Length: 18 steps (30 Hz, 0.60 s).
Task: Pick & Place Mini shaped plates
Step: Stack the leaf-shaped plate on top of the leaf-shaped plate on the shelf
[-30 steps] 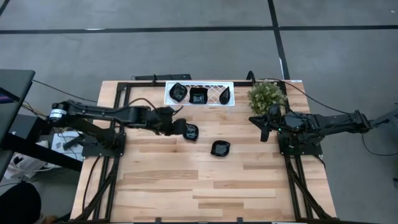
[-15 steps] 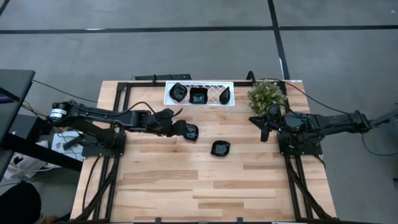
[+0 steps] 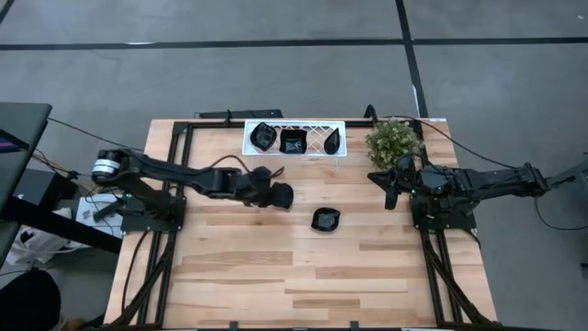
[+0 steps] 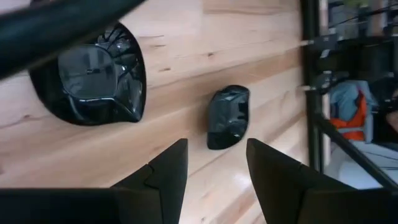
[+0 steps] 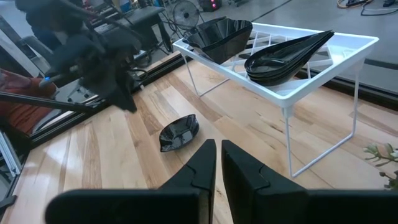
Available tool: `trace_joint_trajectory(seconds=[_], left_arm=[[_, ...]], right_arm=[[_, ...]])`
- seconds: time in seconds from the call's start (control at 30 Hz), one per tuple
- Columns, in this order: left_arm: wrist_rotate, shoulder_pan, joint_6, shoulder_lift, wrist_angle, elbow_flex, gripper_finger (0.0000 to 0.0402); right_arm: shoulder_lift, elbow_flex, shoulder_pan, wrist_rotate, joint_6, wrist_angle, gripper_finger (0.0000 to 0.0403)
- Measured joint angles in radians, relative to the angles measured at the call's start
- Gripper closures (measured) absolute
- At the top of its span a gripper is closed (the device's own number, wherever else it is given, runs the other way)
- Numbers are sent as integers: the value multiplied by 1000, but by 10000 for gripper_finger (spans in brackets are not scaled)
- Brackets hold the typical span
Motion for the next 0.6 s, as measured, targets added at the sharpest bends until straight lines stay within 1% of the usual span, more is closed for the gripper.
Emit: trace_joint_trajectory(seconds=[0.1,0.2,0.27,0.4,0.5,0.6], left_arm=[[22,15,2,60,-3,23,236],[28,21,-12,85,-36,27,236],[19,19,-37,84,-90,27,236],[-34,15,-88,87,-219,28,236],[-46,15,-127,108,-225,20,236],[-48,15,-132,150,-214,24,236]], right_arm=[[0,0,0,0,0,0,381],[0,0,0,0,0,0,381],[0,0,0,0,0,0,381],[0,0,0,0,0,0,381],[0,0,0,0,0,0,381],[0,0,0,0,0,-1,381]])
